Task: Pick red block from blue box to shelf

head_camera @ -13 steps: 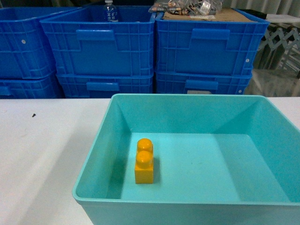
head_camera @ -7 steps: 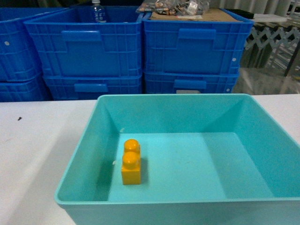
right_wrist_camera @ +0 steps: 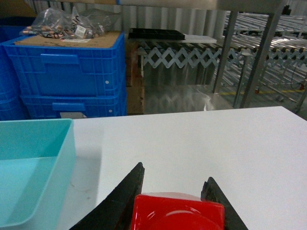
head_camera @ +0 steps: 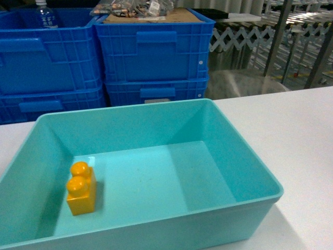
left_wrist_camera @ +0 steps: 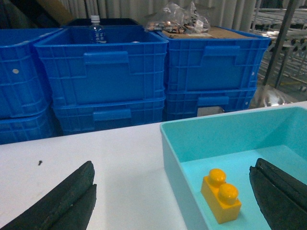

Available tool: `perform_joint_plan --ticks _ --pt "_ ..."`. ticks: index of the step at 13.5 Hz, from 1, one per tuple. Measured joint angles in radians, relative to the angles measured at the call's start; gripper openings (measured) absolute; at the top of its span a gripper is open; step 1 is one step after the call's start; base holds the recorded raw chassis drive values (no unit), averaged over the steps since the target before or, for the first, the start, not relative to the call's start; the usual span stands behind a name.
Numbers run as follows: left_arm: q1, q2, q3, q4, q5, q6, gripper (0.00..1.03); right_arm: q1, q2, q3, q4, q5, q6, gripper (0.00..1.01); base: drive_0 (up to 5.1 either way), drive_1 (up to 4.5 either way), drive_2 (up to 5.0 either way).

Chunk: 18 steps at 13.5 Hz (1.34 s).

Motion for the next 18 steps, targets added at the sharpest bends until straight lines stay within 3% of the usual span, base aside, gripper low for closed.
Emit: perform_joint_plan --ticks 18 --pt "0.0 0.0 0.0 0.0 0.0 0.0 0.98 0.0 0.0 0.0 0.0 0.0 0.0 0.28 -1.5 -1.55 -1.5"
